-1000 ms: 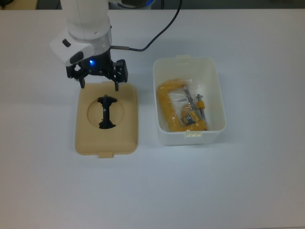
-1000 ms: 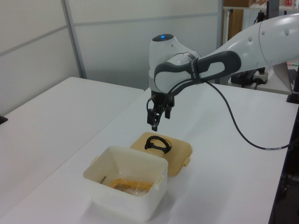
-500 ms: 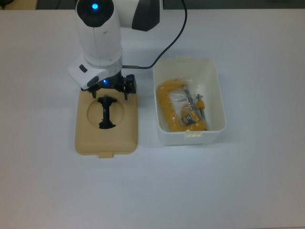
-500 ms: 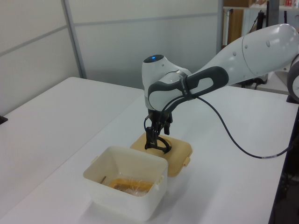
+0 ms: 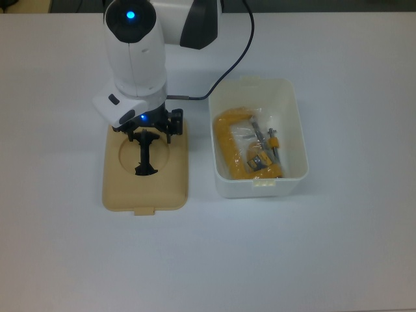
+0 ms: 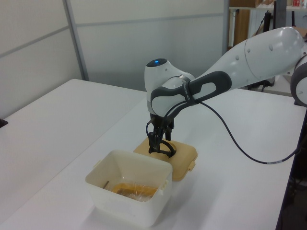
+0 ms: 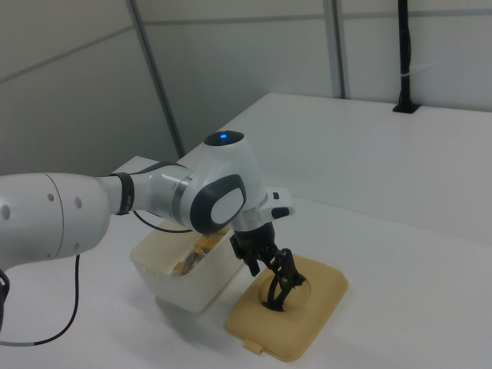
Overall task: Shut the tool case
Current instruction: 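Close the gripper on the black handle of the tan lid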
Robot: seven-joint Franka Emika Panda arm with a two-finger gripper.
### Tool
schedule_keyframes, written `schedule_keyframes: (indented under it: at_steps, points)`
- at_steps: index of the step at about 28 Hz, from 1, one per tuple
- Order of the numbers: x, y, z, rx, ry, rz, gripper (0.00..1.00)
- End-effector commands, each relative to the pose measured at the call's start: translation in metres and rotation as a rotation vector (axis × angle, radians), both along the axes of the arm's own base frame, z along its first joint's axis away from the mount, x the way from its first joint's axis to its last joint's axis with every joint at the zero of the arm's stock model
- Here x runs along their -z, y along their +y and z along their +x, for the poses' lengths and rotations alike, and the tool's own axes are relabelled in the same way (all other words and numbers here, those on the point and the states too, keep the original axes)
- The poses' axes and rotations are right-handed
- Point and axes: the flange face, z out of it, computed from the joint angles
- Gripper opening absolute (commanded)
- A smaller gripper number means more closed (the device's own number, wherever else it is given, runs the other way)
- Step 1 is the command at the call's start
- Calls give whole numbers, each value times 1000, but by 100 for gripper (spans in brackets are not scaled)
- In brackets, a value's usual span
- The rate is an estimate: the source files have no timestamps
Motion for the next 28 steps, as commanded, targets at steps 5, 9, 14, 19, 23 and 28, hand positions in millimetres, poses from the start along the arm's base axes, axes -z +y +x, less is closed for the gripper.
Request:
schedule_keyframes:
  at_steps: [5, 9, 14, 19, 23, 28]
  points:
    - [-5, -11, 14, -55, -31, -14, 74]
    - [-8, -11, 14, -76, -34, -12, 55]
    - [-8, -11, 14, -95, -32, -12, 27]
    - [-7, -11, 14, -95, -29, -12, 21]
    - [-6, -10, 13, -94, -28, -12, 11]
    - [-6, -9, 13, -98, -26, -12, 0]
